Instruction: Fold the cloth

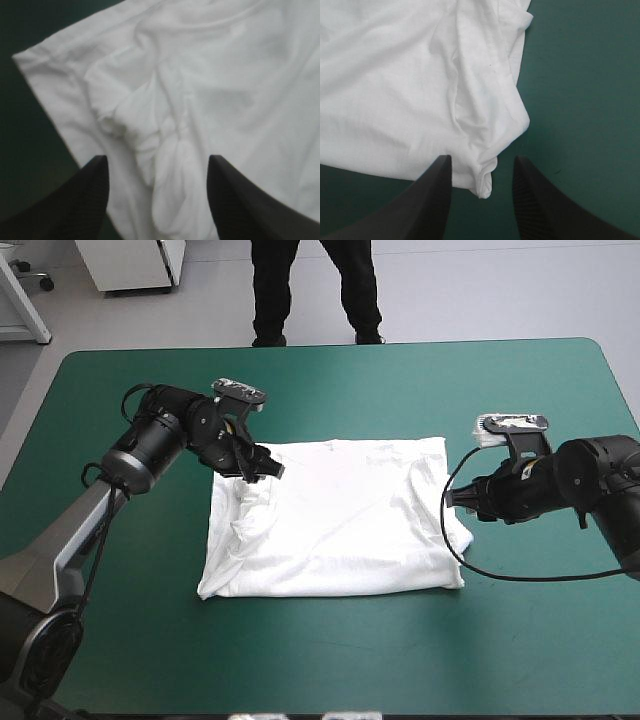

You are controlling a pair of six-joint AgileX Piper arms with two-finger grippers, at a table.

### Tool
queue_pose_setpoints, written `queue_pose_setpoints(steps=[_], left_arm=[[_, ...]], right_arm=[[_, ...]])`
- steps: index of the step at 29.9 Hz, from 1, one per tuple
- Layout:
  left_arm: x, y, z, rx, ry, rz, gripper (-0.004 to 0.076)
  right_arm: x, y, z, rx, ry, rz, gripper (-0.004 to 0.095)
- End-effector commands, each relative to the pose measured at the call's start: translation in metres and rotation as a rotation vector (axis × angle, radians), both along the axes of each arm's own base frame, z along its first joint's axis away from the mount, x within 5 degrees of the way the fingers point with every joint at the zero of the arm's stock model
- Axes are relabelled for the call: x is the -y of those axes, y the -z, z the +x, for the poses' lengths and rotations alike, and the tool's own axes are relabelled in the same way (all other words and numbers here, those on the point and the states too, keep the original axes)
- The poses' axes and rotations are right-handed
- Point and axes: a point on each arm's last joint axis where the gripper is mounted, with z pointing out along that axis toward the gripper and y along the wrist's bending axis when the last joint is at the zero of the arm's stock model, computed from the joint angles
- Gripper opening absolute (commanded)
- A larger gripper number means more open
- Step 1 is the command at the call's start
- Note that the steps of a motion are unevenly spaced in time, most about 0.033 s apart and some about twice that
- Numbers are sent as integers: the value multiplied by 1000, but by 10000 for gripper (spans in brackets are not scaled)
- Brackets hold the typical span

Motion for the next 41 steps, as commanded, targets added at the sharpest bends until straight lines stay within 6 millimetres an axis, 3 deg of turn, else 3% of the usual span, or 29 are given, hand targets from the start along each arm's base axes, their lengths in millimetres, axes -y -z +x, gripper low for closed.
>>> queue_pose_setpoints(steps=[1, 7, 19, 27, 41], left_arm=[[-17, -30, -22, 51, -67, 28, 424], [-32, -22, -54, 10, -132, 23, 424], [-44, 38, -107, -187, -233, -56, 425], [-48, 72, -115, -219, -289, -55, 424], [-44, 118, -104, -277, -321, -17, 421]], right_arm=[[2, -17, -3, 81, 14, 23, 380], [2, -17, -3, 79, 18, 25, 379], [2, -17, -4, 66, 18, 23, 379], [2, -15, -6, 40, 12, 16, 379], [3, -14, -8, 15, 4, 7, 378]])
